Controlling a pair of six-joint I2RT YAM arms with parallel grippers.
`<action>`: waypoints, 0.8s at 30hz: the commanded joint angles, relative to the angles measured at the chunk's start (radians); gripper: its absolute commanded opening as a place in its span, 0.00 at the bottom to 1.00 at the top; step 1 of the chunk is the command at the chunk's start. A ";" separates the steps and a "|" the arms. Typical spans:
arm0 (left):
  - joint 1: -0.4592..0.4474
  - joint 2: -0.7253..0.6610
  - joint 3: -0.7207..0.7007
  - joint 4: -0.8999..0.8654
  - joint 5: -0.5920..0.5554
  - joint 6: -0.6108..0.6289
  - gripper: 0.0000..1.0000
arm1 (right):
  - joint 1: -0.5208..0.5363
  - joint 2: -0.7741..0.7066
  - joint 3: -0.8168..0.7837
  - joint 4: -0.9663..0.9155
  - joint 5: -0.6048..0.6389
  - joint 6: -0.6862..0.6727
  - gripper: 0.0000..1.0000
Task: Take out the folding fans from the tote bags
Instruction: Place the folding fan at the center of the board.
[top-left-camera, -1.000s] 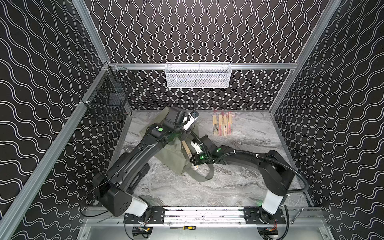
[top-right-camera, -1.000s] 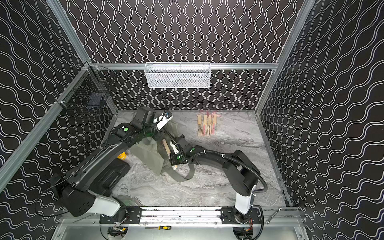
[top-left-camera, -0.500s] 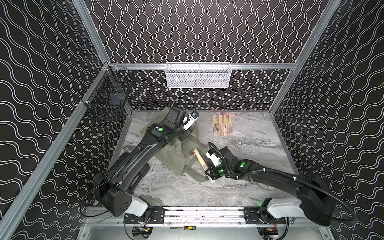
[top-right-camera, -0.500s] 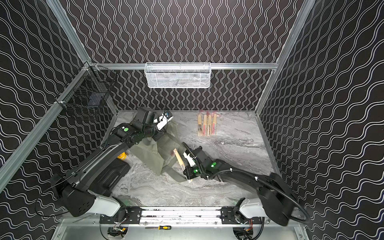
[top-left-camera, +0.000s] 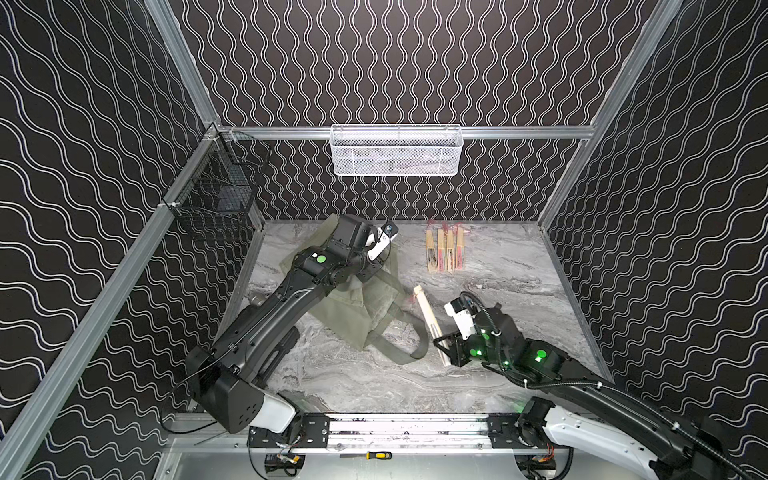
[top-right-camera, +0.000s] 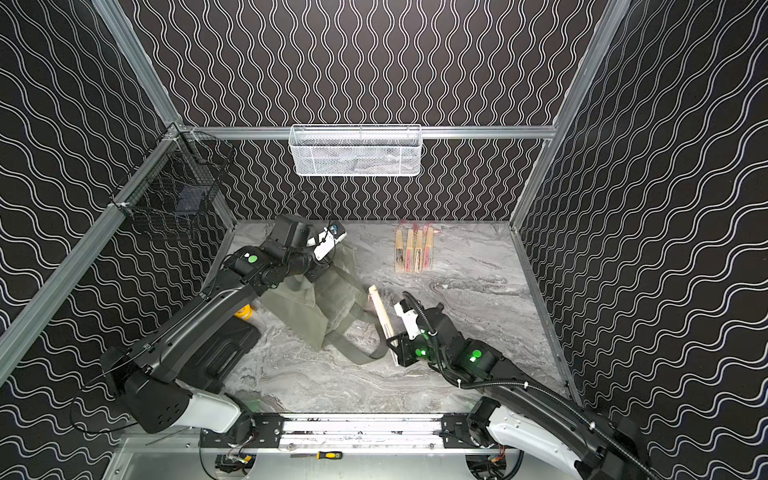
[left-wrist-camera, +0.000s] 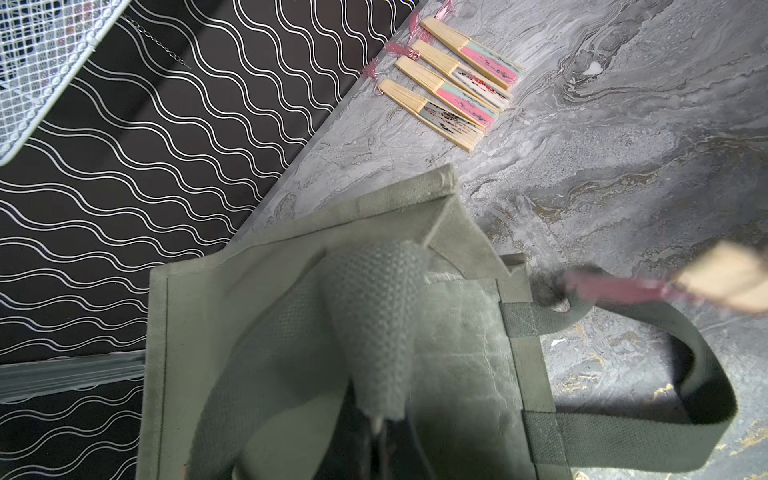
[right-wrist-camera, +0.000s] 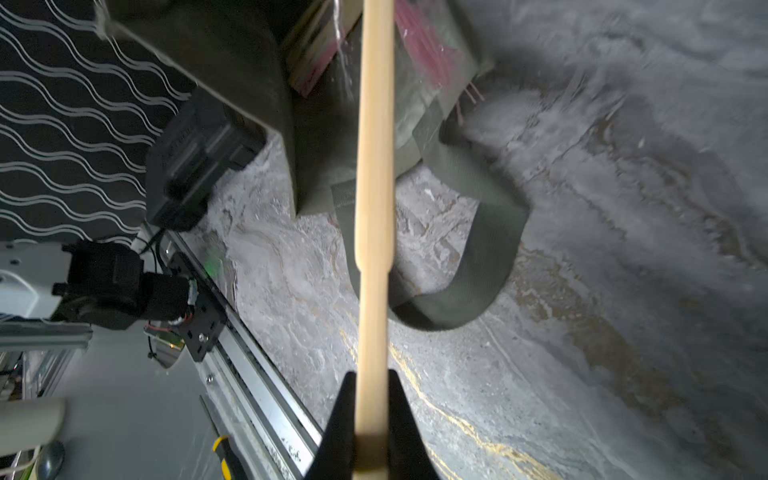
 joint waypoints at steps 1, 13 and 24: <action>0.000 0.005 -0.002 0.039 0.000 0.019 0.00 | -0.064 0.007 0.051 0.017 0.040 -0.011 0.02; -0.001 0.003 -0.004 0.044 0.004 0.019 0.00 | -0.556 0.548 0.414 0.098 -0.040 -0.074 0.02; -0.001 -0.005 -0.001 0.044 0.017 0.013 0.00 | -0.750 1.153 0.997 -0.090 -0.012 -0.207 0.01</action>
